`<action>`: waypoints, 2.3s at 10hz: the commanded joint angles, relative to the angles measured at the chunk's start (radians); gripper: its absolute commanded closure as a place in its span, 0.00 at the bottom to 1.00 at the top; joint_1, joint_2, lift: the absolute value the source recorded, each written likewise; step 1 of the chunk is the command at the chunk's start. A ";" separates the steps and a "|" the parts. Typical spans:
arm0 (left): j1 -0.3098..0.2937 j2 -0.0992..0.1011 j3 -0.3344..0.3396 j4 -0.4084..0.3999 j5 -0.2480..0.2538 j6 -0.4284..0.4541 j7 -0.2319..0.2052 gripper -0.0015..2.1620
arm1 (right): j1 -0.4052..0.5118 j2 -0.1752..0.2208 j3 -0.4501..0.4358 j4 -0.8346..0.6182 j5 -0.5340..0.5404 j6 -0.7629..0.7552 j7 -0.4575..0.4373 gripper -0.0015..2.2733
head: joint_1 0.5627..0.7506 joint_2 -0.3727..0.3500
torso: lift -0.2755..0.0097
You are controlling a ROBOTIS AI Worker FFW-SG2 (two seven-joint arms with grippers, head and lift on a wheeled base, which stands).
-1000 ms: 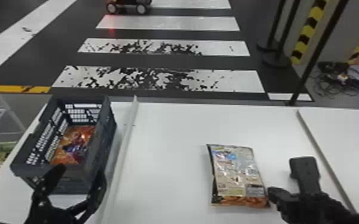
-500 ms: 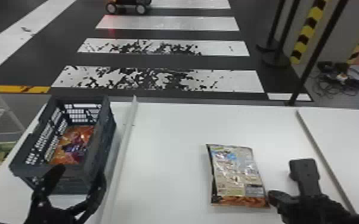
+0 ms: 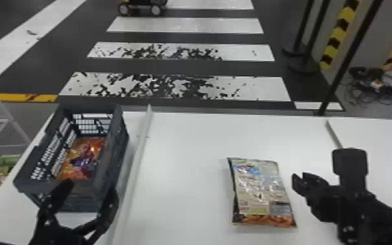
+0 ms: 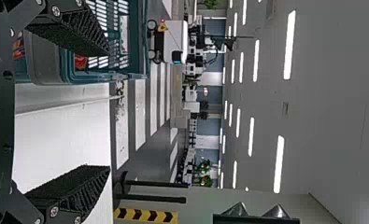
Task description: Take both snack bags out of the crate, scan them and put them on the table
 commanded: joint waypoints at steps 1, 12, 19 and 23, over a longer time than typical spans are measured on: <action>0.000 0.001 0.000 0.000 0.001 -0.001 0.000 0.07 | 0.021 0.001 -0.005 -0.034 -0.005 -0.011 0.000 0.04 | 0.70 0.55 | 0.64; -0.009 0.001 -0.002 0.024 0.002 -0.001 -0.003 0.07 | 0.050 -0.015 -0.175 0.015 0.051 -0.005 0.022 0.04 | 0.70 0.36 | 0.64; -0.011 -0.002 0.000 0.043 0.007 -0.007 -0.008 0.07 | 0.037 -0.053 -0.172 0.149 0.093 -0.045 0.124 0.02 | 0.70 0.34 | 0.64; -0.015 -0.003 -0.002 0.050 0.007 -0.007 -0.008 0.07 | 0.001 -0.065 -0.160 0.207 0.130 -0.036 0.147 0.27 | 0.70 0.33 | 0.64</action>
